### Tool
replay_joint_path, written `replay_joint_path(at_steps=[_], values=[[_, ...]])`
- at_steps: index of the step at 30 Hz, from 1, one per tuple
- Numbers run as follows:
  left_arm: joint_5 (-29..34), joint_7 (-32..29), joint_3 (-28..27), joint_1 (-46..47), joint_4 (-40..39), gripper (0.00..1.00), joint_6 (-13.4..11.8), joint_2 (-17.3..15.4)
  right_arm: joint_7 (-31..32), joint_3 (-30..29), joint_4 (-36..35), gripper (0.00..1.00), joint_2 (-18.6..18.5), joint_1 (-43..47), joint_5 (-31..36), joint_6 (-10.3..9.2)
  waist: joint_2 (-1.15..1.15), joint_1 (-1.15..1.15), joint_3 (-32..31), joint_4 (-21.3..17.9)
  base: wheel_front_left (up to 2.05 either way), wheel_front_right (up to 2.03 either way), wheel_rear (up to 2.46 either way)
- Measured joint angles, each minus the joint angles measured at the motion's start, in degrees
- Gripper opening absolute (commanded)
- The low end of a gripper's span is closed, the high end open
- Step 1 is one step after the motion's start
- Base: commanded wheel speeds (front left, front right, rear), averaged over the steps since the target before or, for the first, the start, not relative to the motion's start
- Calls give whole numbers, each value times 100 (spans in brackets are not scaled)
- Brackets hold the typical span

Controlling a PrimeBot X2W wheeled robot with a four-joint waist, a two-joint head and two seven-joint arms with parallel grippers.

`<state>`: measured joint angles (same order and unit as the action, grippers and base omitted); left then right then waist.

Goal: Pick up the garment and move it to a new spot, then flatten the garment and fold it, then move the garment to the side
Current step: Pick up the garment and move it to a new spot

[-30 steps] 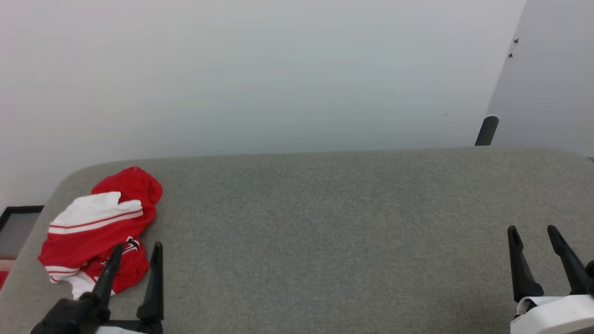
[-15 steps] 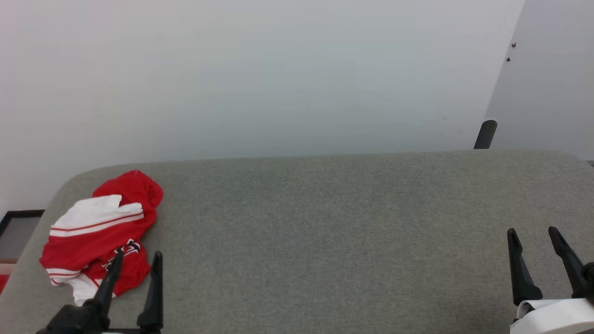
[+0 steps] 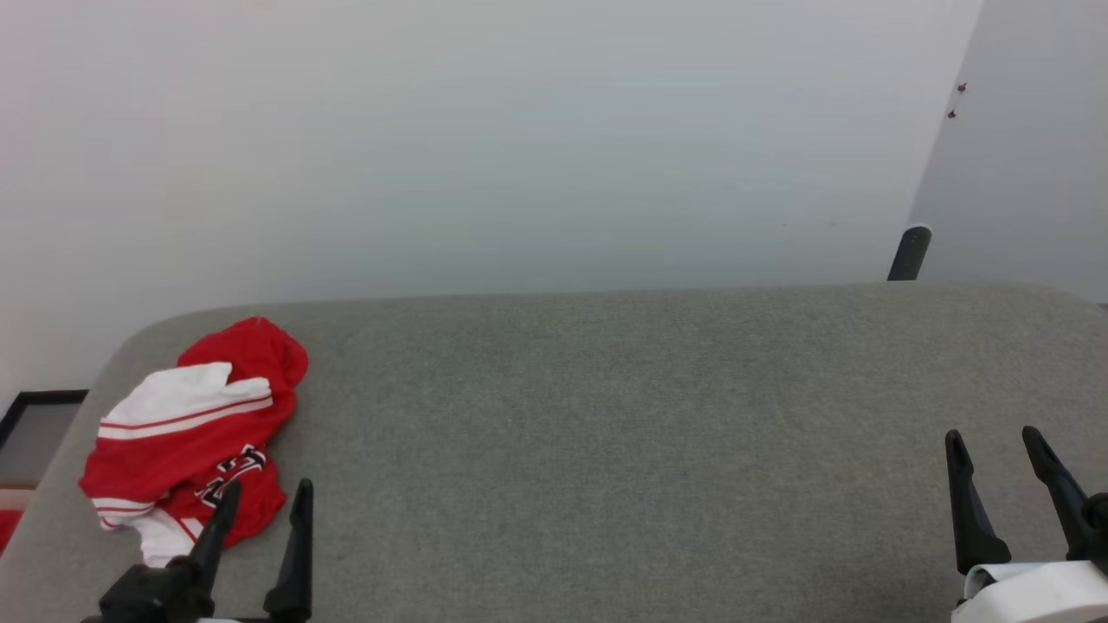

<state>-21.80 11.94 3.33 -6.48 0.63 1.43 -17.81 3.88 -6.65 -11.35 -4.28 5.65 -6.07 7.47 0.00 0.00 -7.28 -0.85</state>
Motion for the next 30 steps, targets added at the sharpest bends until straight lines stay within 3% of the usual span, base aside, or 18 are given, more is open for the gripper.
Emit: replay_joint_path(at_steps=[10,30], values=[[-12,-234,-24,211,109,100,-127,-68,-2,115,47,100,-27,75,-9,0,0,0,-41,438,0,0,0],[-23,-486,-545,307,20,100,-722,-374,-219,1106,730,100,73,-522,-118,1,0,0,-206,2138,0,0,0]])
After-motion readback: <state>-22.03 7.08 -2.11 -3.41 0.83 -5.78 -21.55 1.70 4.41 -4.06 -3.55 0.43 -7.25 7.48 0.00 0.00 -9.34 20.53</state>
